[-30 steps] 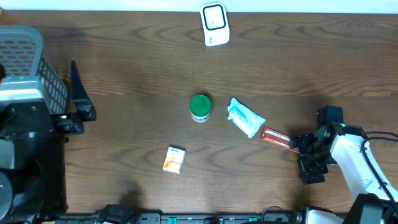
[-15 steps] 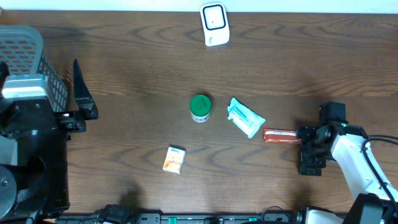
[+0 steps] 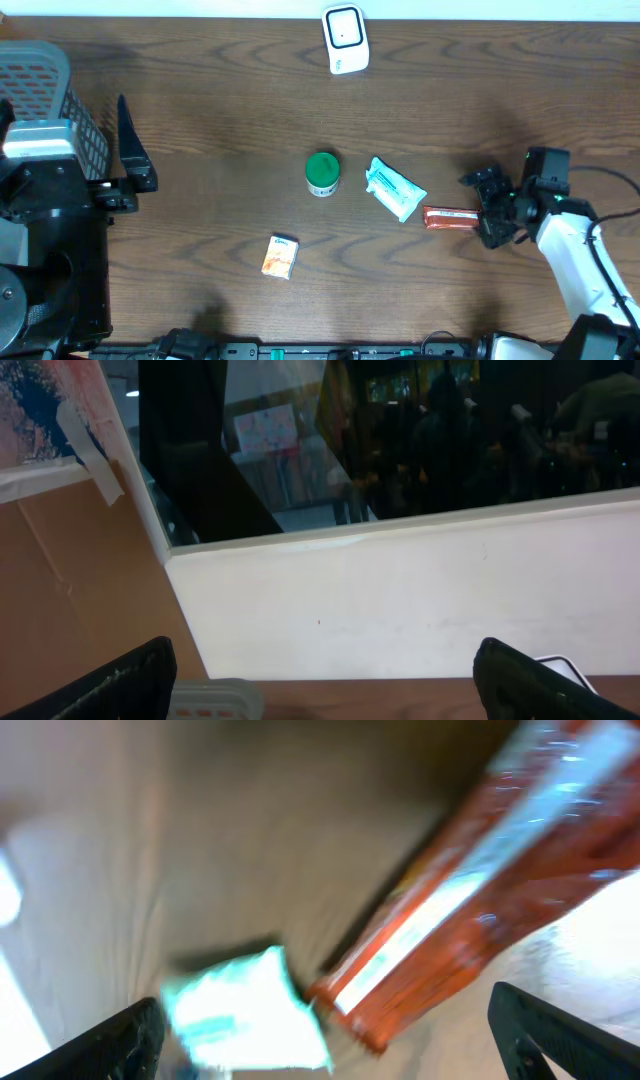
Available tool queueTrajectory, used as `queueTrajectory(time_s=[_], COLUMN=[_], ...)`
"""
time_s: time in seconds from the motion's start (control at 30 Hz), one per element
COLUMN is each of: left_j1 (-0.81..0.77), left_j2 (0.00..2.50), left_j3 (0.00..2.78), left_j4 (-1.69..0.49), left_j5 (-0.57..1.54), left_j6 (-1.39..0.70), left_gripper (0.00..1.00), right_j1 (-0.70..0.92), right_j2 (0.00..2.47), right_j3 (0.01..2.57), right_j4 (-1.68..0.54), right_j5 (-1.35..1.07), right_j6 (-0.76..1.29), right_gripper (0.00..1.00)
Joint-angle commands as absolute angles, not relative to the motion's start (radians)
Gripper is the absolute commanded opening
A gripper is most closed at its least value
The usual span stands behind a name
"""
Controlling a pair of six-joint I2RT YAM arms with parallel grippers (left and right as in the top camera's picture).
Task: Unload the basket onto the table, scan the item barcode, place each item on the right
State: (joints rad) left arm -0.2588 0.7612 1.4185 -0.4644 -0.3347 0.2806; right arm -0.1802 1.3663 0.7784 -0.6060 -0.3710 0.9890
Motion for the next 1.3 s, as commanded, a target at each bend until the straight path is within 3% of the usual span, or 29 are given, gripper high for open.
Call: queueTrajectory(time_s=[0.0,0.17,0.27,0.67,0.73,0.8,1.07,1.27], left_j1=[-0.258,-0.258,-0.258,-0.258,-0.258,-0.258,-0.258,-0.258], left_j2=[0.757,0.757,0.757,0.765,0.769,0.770,0.770,0.770], left_j3=[1.415,1.415,1.415,1.415,1.415,1.415,1.415,1.415], left_j4=[-0.458,-0.454,-0.447,-0.411,-0.411,-0.426,-0.597,-0.722], left_j5=[-0.323,-0.323,-0.323,-0.327,-0.327,-0.327,-0.327,-0.327], left_j6=[0.265,0.265,0.265,0.268,0.269,0.269,0.268,0.268], left_gripper=[0.95,0.95,0.95,0.95,0.95,0.95,0.95,0.95], right_j1=[-0.184,-0.183,-0.183,-0.229,-0.229,-0.219,-0.078,-0.084], right_j2=[1.291,1.251,1.255,1.487,1.547,1.591,1.487,1.306], right_j3=[0.899,1.013,1.016,1.024,1.025,1.025,1.027,1.027], right_j4=[-0.608,-0.437,-0.335,0.104,0.104,0.110,-0.417,-0.771], right_j5=[-0.455,-0.424,-0.322,-0.003,-0.049,-0.108,-0.123,-0.167], right_j6=[0.677,-0.035,-0.302,-0.688,-0.831,-0.847,-1.117,-1.243], right_gripper=[0.99,0.99,0.99,0.99,0.99,0.99,0.99,0.99])
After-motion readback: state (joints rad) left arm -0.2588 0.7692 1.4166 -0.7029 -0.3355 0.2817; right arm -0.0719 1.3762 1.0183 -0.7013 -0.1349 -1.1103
